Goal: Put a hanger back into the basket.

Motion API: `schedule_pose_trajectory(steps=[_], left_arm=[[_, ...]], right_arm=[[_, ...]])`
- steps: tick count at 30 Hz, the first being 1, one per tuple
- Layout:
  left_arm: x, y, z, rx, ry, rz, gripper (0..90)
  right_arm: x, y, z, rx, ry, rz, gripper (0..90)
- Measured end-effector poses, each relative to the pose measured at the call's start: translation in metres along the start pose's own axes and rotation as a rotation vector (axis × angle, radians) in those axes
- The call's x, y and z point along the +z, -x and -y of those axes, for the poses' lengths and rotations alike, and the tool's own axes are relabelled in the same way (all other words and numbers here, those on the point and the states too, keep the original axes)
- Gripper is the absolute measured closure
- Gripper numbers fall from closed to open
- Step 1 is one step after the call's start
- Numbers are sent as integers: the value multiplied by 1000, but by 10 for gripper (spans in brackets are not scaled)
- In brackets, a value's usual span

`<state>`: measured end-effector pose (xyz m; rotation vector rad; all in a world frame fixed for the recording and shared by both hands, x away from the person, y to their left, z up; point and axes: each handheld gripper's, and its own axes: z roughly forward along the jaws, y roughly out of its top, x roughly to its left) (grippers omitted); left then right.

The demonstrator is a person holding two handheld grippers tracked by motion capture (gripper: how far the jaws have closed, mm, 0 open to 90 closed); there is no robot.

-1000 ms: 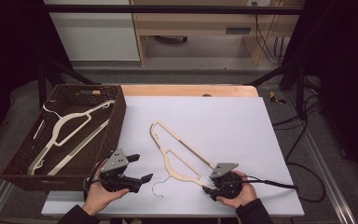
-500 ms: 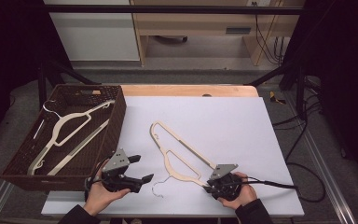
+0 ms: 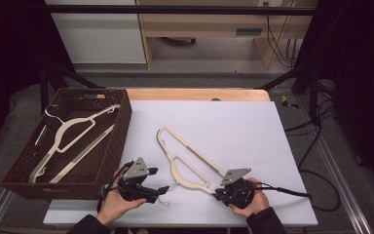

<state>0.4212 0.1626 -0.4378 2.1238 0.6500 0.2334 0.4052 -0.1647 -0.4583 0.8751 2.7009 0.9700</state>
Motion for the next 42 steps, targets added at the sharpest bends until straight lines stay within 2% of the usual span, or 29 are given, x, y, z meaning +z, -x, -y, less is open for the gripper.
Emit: schedule_pose_trajectory(steps=[5, 9, 14, 17, 19, 24, 25, 26, 29, 34, 37, 39, 42], left_arm=[[11, 1, -3, 4, -28, 10, 298], [26, 0, -3, -10, -74, 19, 354], [37, -1, -2, -21, -111, 37, 504], [42, 0, -2, -6, -142, 42, 586], [44, 0, -1, -13, -156, 49, 640], [47, 1, 0, -11, -175, 41, 723], [48, 1, 0, -14, -183, 41, 772], [48, 1, 0, -15, -188, 39, 772], [49, 1, 0, -28, -199, 24, 847], [47, 3, -1, -20, -202, 13, 855], [45, 5, -3, -3, -206, -3, 859], [43, 8, -7, 29, -214, -30, 860], [42, 10, -9, 33, -214, -35, 861]], right_arm=[[-8, 1, -2, 17, 45, -13, 798], [-10, 2, -3, 13, 51, -12, 798], [-11, 0, -6, 1, 52, -15, 798], [-12, -1, -6, 3, 53, -16, 798], [-12, -1, -6, 3, 58, -19, 798], [-13, -1, -6, 3, 52, -13, 798], [-13, -1, -6, 3, 52, -15, 798], [-13, -1, -6, 3, 52, -15, 798], [-12, -1, -6, 2, 52, -18, 798], [-12, -1, -6, 4, 58, -29, 797], [-13, 0, -6, -1, 62, -38, 797], [-14, 0, -7, 3, 64, -37, 796], [-16, 0, -7, 0, 74, -39, 795]])
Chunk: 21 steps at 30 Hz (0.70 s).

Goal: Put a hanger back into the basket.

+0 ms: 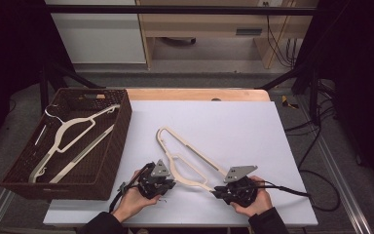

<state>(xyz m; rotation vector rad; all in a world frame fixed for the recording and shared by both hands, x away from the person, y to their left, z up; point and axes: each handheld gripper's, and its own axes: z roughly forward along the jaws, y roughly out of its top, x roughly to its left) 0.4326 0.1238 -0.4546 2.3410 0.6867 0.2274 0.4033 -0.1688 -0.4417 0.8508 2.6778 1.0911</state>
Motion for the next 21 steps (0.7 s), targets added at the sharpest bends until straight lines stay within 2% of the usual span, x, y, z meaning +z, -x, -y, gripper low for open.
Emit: schedule_pose_trajectory(steps=[4, 6, 7, 11, 13, 14, 16, 19, 21], left_arm=[[-2, 2, -3, -3, -14, -14, 866], [-3, 3, -5, -10, -31, -1, 867], [-3, 5, -7, -4, -44, -11, 868], [-5, 9, -11, 8, -52, -6, 875], [-8, 11, -15, 22, -43, -18, 876], [-11, 13, -19, 28, -44, -18, 877], [-11, 15, -22, 30, -51, -22, 877], [-10, 18, -26, 36, -65, -27, 877], [-11, 19, -27, 36, -65, -24, 877]], right_arm=[[-3, 0, -1, -15, 3, -6, 782], [-2, 0, -1, -16, 19, -1, 759], [-3, -2, -2, -13, 26, 0, 715], [-7, -5, -6, -36, 75, 25, 595], [-8, -6, -7, -30, 88, 37, 584], [-7, -8, -9, -52, 104, 54, 538], [-4, -12, -11, -65, 120, 69, 501], [0, -17, -15, -92, 138, 98, 487], [3, -19, -18, -94, 144, 92, 488]])
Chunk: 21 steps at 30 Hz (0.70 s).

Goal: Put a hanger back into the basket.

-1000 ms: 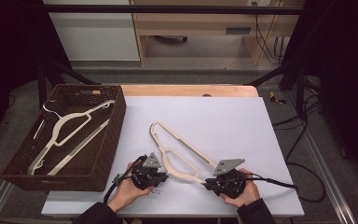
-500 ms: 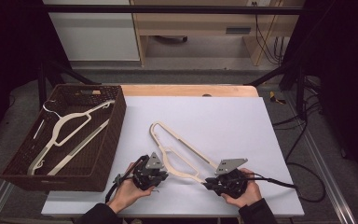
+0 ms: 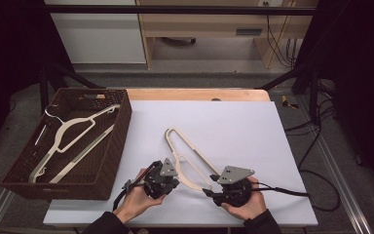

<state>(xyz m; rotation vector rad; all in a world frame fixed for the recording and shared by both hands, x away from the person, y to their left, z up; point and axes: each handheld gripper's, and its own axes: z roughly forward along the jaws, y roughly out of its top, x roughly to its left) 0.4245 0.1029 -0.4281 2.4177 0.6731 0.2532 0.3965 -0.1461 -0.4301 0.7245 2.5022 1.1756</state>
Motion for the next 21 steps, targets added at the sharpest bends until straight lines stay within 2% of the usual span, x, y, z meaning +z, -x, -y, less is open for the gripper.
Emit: schedule_pose_trajectory(steps=[4, 6, 9, 12, 14, 15, 17, 19, 21], left_arm=[[-3, 0, -3, -5, 2, 4, 877], [-8, -1, -6, -21, 23, 4, 877], [-9, -2, -7, -29, 24, -3, 877], [-9, -1, -7, -34, 23, 2, 877], [-8, -1, -6, -41, 18, 11, 878], [-8, -1, -6, -48, 21, 21, 877], [-8, 0, -6, -50, 22, 25, 877], [-9, 0, -5, -57, 23, 25, 877], [-8, 0, -5, -58, 25, 23, 876]], right_arm=[[9, -4, -1, 5, 11, -9, 475], [14, -5, 0, 16, 1, -3, 476], [20, -5, 1, 3, 0, 2, 466], [23, -6, 2, -15, 4, 14, 474], [29, -10, 0, -61, -23, 38, 482], [32, -12, -1, -67, -32, 40, 490], [36, -13, -1, -60, -35, 36, 536], [38, -13, 0, -77, -63, 56, 602], [38, -12, 0, -78, -82, 53, 702]])
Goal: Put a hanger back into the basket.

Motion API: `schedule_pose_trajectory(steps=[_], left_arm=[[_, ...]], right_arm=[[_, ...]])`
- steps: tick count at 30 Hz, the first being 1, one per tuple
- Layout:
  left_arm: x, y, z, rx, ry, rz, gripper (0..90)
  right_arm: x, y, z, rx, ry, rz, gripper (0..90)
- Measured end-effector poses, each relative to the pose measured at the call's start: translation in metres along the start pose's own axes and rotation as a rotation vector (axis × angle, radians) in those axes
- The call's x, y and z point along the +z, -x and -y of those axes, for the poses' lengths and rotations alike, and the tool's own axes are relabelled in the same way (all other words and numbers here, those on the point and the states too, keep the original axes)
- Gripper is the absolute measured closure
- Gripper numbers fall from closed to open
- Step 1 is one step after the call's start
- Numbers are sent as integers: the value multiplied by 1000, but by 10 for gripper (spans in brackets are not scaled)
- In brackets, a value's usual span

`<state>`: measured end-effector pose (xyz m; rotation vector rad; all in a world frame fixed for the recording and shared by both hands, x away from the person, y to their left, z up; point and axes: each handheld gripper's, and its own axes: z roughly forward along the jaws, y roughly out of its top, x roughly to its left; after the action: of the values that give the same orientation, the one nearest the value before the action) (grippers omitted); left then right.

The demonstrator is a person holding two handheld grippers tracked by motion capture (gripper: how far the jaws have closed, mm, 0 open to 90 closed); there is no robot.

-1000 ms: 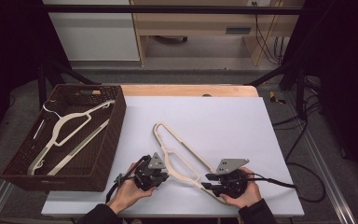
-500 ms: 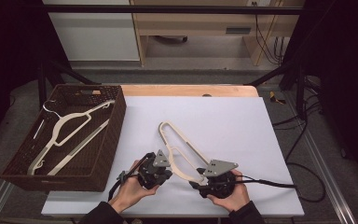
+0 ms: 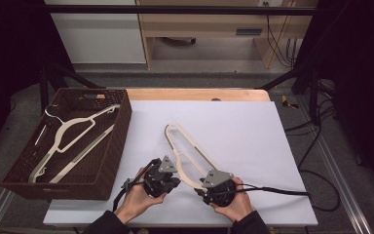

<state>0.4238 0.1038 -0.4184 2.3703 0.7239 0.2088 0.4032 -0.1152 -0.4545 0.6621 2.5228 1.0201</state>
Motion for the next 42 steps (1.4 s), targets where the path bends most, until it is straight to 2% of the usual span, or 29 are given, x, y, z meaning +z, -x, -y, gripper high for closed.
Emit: schedule_pose_trajectory(steps=[1, 2, 7, 10, 13, 16, 17, 18, 19, 21, 22, 25, 29, 34, 35, 37, 42], left_arm=[[0, 0, 0, -9, 5, 0, 876], [0, -1, 1, -17, 7, 2, 876], [-1, -1, 2, -9, 19, 11, 870], [-13, -3, 1, -5, 116, 42, 761], [-27, -7, 0, -33, 231, 75, 646], [-43, -13, 1, -46, 329, 62, 520], [-43, -13, 1, -46, 329, 62, 484], [-53, -18, 2, -54, 390, 43, 447], [-53, -18, 2, -54, 390, 43, 412], [-63, -22, 3, -70, 435, 37, 389], [-71, -28, 5, -76, 480, 23, 340], [-79, -34, 9, -83, 506, 3, 297], [-81, -38, 11, -83, 506, -6, 267], [-76, -38, 12, -34, 483, -12, 252], [-76, -38, 12, -34, 483, -12, 246], [-74, -36, 11, 2, 475, -8, 236], [-70, -35, 10, 36, 448, 4, 206]], right_arm=[[0, 0, 0, 0, 0, 0, 702], [0, 0, 0, 0, 10, -24, 750], [-1, 0, 0, -2, -5, -49, 768], [-4, 1, 0, -16, -13, -50, 784], [-5, 2, -1, -17, -11, -35, 792], [-9, 4, -2, -18, -1, -25, 799], [-9, 4, -2, -18, -1, -25, 799], [-13, 5, -2, -17, 7, -18, 802], [-13, 5, -2, -17, 7, -18, 802], [-17, 7, -3, -10, 14, -11, 804], [-21, 9, -4, -9, 21, 1, 809], [-28, 12, -5, -8, 30, 22, 817], [-36, 16, -7, -8, 51, 45, 833], [-46, 20, -8, -3, 91, 67, 857], [-48, 20, -9, -2, 99, 63, 862], [-50, 21, -9, 0, 105, 45, 873], [-50, 20, -11, 4, 131, -28, 874]])
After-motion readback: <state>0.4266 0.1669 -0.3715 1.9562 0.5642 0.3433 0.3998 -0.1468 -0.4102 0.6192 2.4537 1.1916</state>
